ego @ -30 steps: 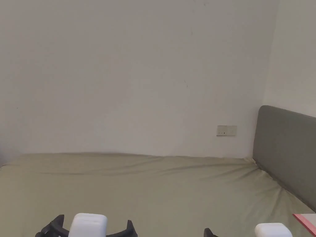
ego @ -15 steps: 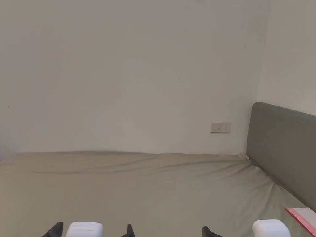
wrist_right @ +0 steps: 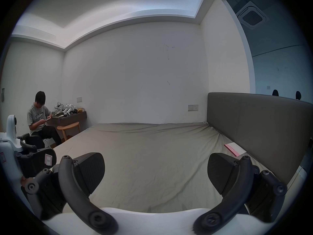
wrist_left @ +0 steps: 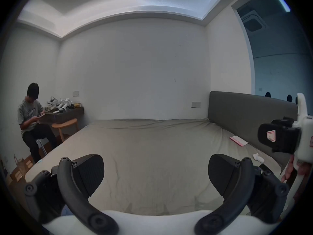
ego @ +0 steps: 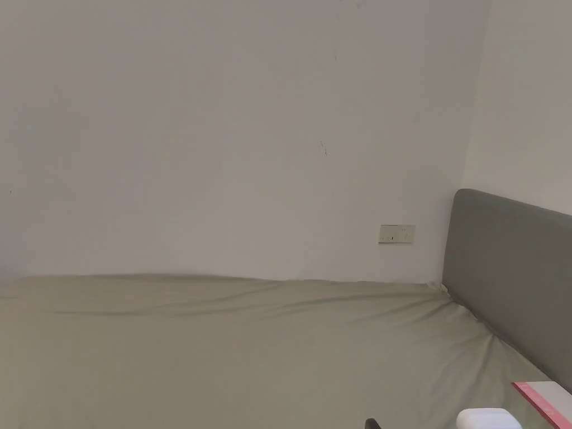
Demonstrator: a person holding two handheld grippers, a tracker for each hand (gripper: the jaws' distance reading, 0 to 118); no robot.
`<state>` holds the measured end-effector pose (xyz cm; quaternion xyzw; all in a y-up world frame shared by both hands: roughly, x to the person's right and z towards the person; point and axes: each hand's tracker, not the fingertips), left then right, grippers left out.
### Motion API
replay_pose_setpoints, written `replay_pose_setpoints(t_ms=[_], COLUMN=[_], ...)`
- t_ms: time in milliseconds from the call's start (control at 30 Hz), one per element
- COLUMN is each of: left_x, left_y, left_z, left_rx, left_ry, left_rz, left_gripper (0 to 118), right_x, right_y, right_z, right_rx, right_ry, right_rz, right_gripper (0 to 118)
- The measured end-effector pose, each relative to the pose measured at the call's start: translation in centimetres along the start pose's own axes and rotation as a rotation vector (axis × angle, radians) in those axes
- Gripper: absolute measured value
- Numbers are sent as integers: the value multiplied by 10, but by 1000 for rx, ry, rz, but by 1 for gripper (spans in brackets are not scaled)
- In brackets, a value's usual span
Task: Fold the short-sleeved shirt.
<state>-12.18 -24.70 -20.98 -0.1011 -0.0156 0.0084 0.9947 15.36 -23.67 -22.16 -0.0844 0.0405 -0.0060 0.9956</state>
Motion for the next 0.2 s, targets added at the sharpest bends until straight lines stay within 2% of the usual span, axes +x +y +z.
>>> replay_pose_setpoints(t_ms=[200], left_x=[6], left_y=[-3], left_z=[-11], left_rx=[-8], left_ry=[22], left_rz=[-68], left_gripper=[118], right_x=[7], right_y=[-5], right_z=[-5], right_rx=[-4], right_ry=[1], right_rz=[-2], right_gripper=[118])
